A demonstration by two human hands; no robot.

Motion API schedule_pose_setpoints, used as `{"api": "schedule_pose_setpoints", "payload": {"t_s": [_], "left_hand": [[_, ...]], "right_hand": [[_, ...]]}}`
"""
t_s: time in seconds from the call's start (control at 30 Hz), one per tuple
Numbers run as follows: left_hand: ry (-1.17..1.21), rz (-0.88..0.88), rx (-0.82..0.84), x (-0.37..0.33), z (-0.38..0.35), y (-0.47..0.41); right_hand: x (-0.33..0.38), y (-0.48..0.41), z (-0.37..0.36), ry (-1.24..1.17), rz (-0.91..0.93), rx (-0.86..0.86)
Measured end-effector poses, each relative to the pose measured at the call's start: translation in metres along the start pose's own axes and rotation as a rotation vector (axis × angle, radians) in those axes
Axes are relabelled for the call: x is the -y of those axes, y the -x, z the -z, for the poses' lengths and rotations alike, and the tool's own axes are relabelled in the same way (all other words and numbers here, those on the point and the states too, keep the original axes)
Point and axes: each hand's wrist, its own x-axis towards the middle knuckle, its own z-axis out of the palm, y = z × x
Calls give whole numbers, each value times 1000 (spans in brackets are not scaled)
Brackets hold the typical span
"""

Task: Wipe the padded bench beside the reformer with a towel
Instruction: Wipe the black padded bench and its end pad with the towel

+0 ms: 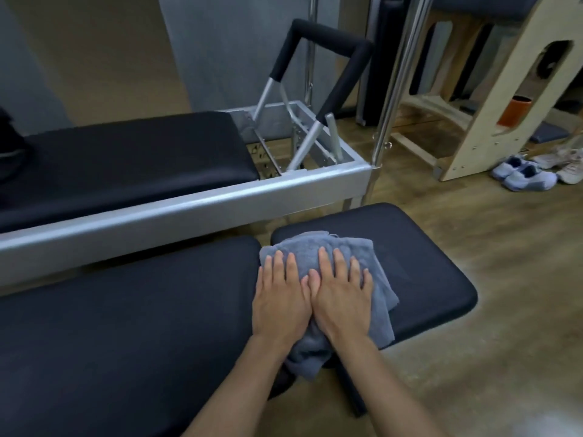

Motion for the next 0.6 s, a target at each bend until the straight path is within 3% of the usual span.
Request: {"api": "schedule_pose_setpoints", "payload": {"t_s": [0.43, 0.53, 0.6], "left_hand": [[176, 202, -46, -9, -11, -75], [228, 185, -18, -5, -4, -71], [396, 189, -13, -4, 5, -67]], "right_hand": [[-6, -92, -5, -106, 207, 14], [-8, -91, 7, -251, 224, 22], [-17, -90, 20, -352, 156, -41]]}}
